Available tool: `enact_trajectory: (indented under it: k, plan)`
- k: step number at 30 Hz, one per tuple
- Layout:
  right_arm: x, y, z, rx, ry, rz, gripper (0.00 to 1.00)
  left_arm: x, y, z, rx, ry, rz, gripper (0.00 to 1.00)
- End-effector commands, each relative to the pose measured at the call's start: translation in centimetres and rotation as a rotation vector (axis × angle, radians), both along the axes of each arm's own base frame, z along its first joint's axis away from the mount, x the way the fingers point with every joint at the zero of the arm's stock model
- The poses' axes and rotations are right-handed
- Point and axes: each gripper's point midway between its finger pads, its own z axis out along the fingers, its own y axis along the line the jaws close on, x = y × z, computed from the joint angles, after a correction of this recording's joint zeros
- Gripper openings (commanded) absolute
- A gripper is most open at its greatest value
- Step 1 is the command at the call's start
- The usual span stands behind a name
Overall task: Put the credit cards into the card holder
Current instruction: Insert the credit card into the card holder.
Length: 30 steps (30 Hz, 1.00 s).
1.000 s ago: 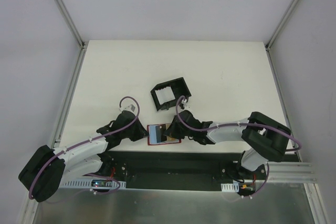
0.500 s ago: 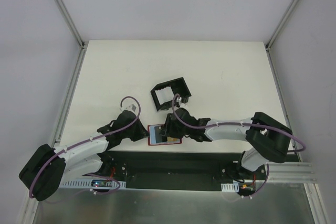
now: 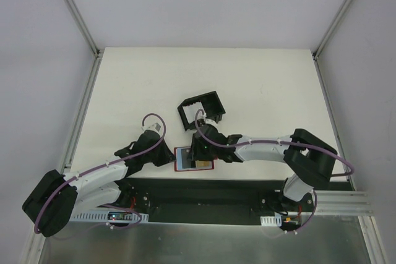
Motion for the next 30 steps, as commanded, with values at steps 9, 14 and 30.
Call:
enact_trajectory:
  k: [9, 14, 30]
  plan:
    - [-0.7, 4.0, 1.2, 0.087, 0.014, 0.143, 0.41, -0.6, 0.7, -0.9, 0.050, 0.016, -0.015, 0.00]
    - [-0.4, 3.7, 1.7, 0.091, -0.019, 0.144, 0.41, -0.5, 0.7, -0.9, 0.049, 0.013, -0.014, 0.00]
    - [9.3, -4.7, 11.7, -0.056, -0.335, 0.106, 0.86, 1.4, 0.8, 0.0, 0.090, -0.037, -0.005, 0.00]
